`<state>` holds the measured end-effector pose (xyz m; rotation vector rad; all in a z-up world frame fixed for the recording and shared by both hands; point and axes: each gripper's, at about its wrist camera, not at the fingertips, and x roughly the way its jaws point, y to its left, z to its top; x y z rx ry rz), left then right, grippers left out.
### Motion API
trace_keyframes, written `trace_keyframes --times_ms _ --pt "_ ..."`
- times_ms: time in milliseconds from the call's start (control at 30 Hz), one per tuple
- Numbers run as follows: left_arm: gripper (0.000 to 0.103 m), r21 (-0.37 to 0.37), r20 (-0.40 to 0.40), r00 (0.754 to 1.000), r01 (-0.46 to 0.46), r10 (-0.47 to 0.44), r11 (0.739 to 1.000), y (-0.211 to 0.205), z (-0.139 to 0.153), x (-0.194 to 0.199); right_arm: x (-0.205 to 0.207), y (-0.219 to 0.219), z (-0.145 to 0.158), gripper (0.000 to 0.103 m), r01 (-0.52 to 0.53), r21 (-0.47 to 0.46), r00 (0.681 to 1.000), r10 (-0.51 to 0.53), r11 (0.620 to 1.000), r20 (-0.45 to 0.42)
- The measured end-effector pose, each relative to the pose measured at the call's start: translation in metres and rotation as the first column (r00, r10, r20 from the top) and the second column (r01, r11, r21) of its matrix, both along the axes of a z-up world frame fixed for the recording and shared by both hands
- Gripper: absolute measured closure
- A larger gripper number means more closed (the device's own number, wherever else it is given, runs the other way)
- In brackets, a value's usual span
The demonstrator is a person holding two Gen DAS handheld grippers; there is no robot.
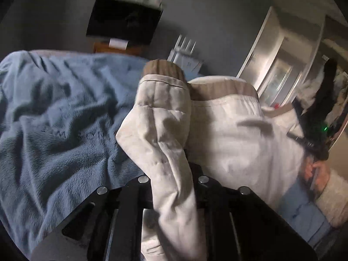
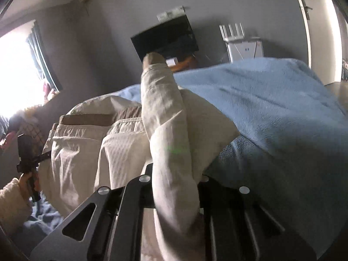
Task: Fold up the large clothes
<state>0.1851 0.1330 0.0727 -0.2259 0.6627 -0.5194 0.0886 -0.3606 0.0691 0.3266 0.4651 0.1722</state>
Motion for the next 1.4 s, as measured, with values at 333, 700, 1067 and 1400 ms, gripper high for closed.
trace_keyframes --times_ms 333,700,1067,1400 --pt "0.091 -0.094 0.085 0.993 0.095 -0.087 0.991 -0.014 0.070 -0.076 -0.088 -0.011 0.050 0.094 -0.037 0.084 0.998 0.033 0.996 0.050" --pt "0.088 0.005 -0.261 0.964 -0.046 0.046 0.999 -0.025 -0.075 0.007 0.001 -0.066 -0.089 0.087 0.163 0.301 0.953 -0.071 0.940 -0.295" --pt "0.062 0.069 -0.275 0.958 -0.063 0.079 0.996 -0.021 -0.094 0.027 0.038 -0.074 -0.123 0.071 0.269 0.277 0.918 -0.158 0.922 -0.363" --pt "0.040 0.251 -0.090 0.986 -0.117 0.144 0.961 -0.059 -0.009 -0.048 -0.018 0.011 -0.038 0.014 0.330 -0.183 0.911 -0.363 0.926 -0.194"
